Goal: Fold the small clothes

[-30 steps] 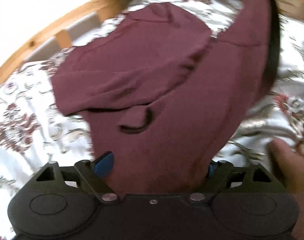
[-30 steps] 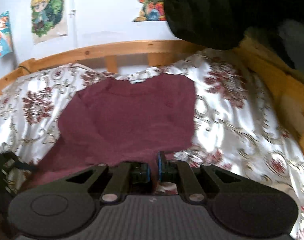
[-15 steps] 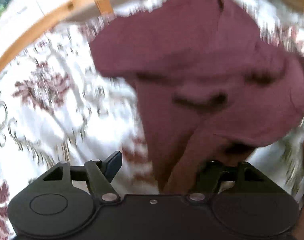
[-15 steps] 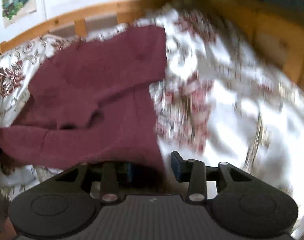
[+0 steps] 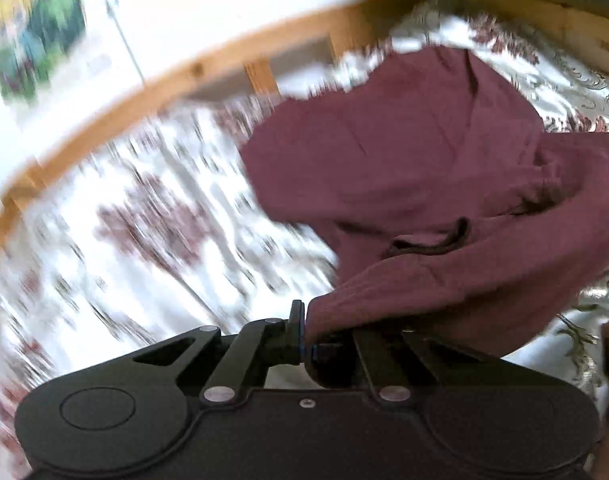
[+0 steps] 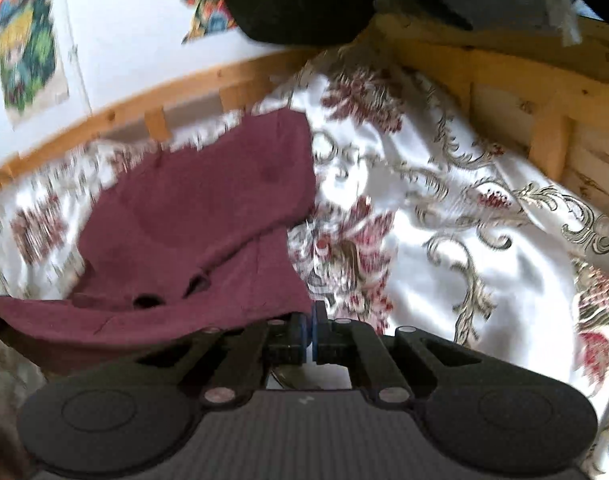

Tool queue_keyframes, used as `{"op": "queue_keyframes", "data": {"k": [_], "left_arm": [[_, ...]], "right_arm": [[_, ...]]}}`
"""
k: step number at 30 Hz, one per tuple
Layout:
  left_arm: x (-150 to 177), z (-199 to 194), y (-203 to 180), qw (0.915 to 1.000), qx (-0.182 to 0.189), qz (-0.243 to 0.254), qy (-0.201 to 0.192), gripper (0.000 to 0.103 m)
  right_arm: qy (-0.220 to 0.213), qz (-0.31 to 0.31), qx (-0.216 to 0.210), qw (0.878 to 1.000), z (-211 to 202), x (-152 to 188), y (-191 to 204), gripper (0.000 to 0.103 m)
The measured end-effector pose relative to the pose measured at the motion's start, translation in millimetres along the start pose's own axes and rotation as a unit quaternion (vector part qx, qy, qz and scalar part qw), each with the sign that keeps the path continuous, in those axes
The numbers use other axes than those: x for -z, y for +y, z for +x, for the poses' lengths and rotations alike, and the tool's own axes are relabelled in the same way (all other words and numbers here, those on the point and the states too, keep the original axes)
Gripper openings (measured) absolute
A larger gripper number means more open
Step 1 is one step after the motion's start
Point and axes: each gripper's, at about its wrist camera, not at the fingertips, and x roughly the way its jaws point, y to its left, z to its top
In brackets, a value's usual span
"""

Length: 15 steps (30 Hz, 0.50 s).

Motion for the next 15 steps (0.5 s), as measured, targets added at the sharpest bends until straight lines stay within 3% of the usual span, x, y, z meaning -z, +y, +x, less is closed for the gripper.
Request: {"op": "queue_keyframes", "data": {"k": [5,9,12,15], "left_arm": [[0,-20,-7,0.9962,0.005,0.087,-0.008,0.003],[25,-6,-29,0.9864,0.031,0.156,0.04,0.003],[46,5,-49,0.9724,0.048,0.213,0.08,0.003],[50,13,-57,0.9633,0.063,0.238,0.106,0.003]], "right_arm": [[0.01,-0.035,0.007,0.999,-11,-11,-1,0.002],[0.04,-0.049,0.014,0.998,-1,2,-2,0.002],[0.063,-0.065,0.027,0.996,9,19,-3,0.002],[0.077,-0.067,0.035,0.994,17,33,-7,0.002]]}}
